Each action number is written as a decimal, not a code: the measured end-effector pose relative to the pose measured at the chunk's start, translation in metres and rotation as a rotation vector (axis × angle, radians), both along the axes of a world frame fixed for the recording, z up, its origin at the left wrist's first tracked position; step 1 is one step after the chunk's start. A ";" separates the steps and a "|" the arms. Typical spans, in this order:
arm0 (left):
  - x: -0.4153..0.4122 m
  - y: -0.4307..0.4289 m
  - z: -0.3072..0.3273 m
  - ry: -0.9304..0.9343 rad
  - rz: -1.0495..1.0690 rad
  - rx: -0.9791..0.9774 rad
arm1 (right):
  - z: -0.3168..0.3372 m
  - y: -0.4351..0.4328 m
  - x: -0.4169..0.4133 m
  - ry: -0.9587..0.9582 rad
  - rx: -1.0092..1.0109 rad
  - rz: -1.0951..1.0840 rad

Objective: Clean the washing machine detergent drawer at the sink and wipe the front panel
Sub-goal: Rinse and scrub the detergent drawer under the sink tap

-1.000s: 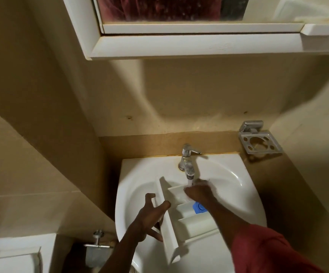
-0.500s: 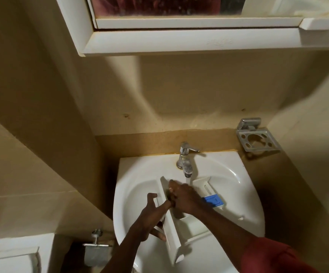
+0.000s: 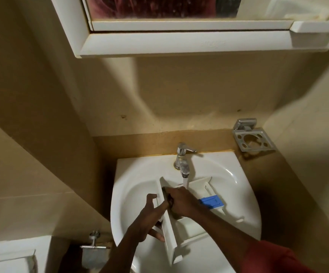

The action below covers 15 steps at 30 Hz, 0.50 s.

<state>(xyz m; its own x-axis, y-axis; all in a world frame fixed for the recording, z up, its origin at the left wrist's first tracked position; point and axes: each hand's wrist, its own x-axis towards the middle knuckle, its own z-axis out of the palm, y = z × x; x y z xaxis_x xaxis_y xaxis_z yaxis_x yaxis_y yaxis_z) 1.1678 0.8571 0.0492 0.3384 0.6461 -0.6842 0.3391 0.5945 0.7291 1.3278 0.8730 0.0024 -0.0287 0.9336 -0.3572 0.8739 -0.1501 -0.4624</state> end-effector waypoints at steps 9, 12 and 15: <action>-0.009 0.000 -0.007 0.006 0.058 0.042 | 0.005 0.007 0.059 -0.165 -0.034 -0.257; -0.002 0.001 -0.009 0.043 0.016 0.086 | 0.009 0.014 0.055 -0.265 -0.062 -0.273; -0.002 0.002 -0.012 0.047 0.023 0.118 | 0.011 0.017 0.035 -0.231 -0.041 -0.244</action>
